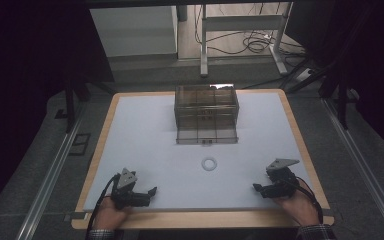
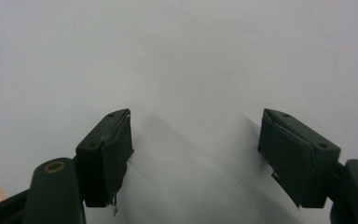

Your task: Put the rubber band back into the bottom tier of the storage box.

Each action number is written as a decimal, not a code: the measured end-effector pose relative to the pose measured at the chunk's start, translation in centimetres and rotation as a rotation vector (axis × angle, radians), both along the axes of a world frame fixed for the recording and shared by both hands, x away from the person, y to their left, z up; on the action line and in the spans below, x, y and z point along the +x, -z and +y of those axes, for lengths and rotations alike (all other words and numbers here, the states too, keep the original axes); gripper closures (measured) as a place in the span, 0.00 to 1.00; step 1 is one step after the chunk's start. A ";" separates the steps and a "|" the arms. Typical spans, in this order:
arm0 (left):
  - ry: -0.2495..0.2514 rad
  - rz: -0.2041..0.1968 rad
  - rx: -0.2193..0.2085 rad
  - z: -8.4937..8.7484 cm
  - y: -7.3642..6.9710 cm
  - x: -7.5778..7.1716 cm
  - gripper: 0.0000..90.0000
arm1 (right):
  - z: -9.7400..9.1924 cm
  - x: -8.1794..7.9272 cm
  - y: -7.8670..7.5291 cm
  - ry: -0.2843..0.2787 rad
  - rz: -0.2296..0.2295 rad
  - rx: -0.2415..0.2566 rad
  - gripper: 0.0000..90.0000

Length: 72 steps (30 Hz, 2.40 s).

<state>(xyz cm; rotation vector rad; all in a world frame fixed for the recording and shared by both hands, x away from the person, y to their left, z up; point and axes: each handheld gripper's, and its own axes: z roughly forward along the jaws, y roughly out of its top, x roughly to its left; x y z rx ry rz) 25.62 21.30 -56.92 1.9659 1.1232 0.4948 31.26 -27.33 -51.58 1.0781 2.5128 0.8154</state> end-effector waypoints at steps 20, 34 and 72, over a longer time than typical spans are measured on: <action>-0.007 -0.003 0.003 -0.1 0.0 0.0 0.00 | 0.2 0.0 0.1 -0.003 0.005 0.000 0.24; -0.005 -0.002 0.003 -0.1 0.0 0.0 0.00 | 1.5 0.5 -0.5 0.001 0.047 -0.034 0.26; -0.006 -0.003 0.003 -0.1 0.0 0.0 0.00 | 7.2 6.2 -3.3 -0.039 0.108 -0.043 0.39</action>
